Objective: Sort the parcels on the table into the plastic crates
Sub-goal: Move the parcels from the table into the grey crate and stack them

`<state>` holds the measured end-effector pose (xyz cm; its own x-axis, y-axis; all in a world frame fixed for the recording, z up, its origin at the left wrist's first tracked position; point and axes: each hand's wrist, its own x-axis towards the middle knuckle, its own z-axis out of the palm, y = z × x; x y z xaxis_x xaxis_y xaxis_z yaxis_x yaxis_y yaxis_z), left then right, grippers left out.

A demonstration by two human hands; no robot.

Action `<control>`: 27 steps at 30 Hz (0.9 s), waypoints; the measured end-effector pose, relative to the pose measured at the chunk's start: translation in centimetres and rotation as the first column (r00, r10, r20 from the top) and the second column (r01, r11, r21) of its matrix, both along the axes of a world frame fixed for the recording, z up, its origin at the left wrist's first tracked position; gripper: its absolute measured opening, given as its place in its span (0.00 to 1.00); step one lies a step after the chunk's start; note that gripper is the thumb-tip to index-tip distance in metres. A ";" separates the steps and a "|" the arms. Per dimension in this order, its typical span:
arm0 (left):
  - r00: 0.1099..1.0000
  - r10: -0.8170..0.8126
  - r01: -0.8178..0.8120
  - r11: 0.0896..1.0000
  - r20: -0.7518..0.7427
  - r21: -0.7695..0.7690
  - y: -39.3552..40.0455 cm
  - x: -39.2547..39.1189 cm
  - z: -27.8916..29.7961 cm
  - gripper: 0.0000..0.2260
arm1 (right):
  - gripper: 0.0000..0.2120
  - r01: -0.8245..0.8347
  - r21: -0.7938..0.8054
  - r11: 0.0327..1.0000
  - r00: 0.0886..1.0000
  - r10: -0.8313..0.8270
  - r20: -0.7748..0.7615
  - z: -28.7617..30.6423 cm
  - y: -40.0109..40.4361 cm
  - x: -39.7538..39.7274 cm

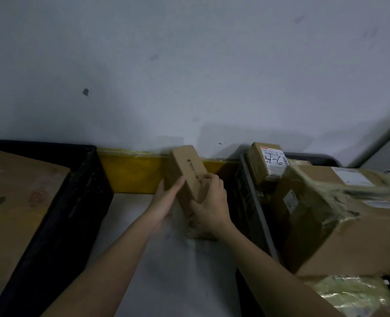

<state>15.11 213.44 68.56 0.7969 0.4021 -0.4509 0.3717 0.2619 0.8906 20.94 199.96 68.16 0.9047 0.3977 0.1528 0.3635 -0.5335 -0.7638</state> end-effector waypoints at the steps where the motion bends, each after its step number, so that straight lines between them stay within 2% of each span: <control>1: 0.999 0.014 -0.013 0.999 0.050 -0.035 -0.1 -0.1 0.9 0.38 | 0.35 -0.039 -0.081 0.996 0.988 0.051 0.149 0.5 0.1 -0.5; 3: 0.988 0.094 -0.065 0.974 0.126 -0.216 -0.4 -0.3 2.2 0.36 | 0.38 -0.098 -0.269 0.958 0.900 0.201 0.387 1.3 0.2 -1.8; 5: 0.961 0.224 -0.137 0.894 0.161 -0.427 -0.7 -0.6 3.1 0.34 | 0.39 -0.082 -0.356 0.931 0.798 0.276 0.536 2.1 0.0 -3.0; 7: 0.930 0.325 -0.201 0.840 0.171 -0.505 -1.2 -1.4 3.6 0.35 | 0.38 -0.100 -0.368 0.925 0.723 0.321 0.611 2.9 -0.5 -4.0; 8: 0.915 0.361 -0.233 0.839 0.182 -0.493 -1.5 -1.9 3.9 0.35 | 0.38 -0.149 -0.368 0.918 0.702 0.360 0.615 3.3 -0.9 -4.3; 9: 0.899 0.389 -0.261 0.845 0.203 -0.467 -1.7 -2.4 4.1 0.34 | 0.38 -0.227 -0.350 0.909 0.711 0.401 0.577 3.9 -1.4 -4.4; 11: 0.859 0.423 -0.291 0.866 0.287 -0.405 -2.1 -3.6 4.8 0.25 | 0.36 -0.362 -0.201 0.910 0.826 0.413 0.383 5.6 -2.8 -4.6; 12: 0.841 0.406 -0.262 0.884 0.358 -0.387 -2.2 -4.3 5.2 0.22 | 0.34 -0.347 -0.075 0.935 0.886 0.353 0.300 6.5 -3.6 -4.8; 14: 0.804 0.320 -0.153 0.926 0.502 -0.345 -2.2 -5.9 6.3 0.23 | 0.31 -0.187 0.187 0.964 0.980 0.170 0.107 8.4 -5.0 -4.7; 15: 0.790 0.273 -0.105 0.943 0.550 -0.317 -2.3 -6.5 6.9 0.24 | 0.30 -0.117 0.303 0.946 0.988 0.142 -0.061 9.3 -5.7 -4.6; 16: 0.788 0.229 -0.075 0.957 0.571 -0.280 -2.5 -7.1 7.5 0.25 | 0.30 -0.074 0.405 0.912 0.951 0.186 -0.246 10.1 -6.4 -4.7; 18: 0.803 0.190 -0.062 0.969 0.565 -0.238 -3.5 -8.0 8.8 0.25 | 0.26 -0.011 0.555 0.832 0.796 0.343 -0.499 11.1 -7.5 -4.9; 20: 0.806 0.194 -0.071 0.970 0.559 -0.235 -4.8 -8.6 9.8 0.26 | 0.19 0.064 0.647 0.760 0.694 0.432 -0.575 11.6 -8.4 -5.5; 21: 0.805 0.204 -0.087 0.969 0.557 -0.230 -5.4 -8.9 10.3 0.27 | 0.16 0.082 0.661 0.746 0.696 0.432 -0.574 11.8 -8.8 -5.7; 25: 0.769 0.342 -0.274 0.940 0.540 -0.205 -6.6 -10.6 12.3 0.32 | 0.16 0.069 0.613 0.787 0.786 0.335 -0.519 12.9 -11.9 -5.8; 27: 0.808 0.325 -0.313 0.943 0.492 -0.109 -7.5 -11.9 13.4 0.32 | 0.17 0.053 0.572 0.819 0.828 0.284 -0.483 13.3 -14.1 -5.3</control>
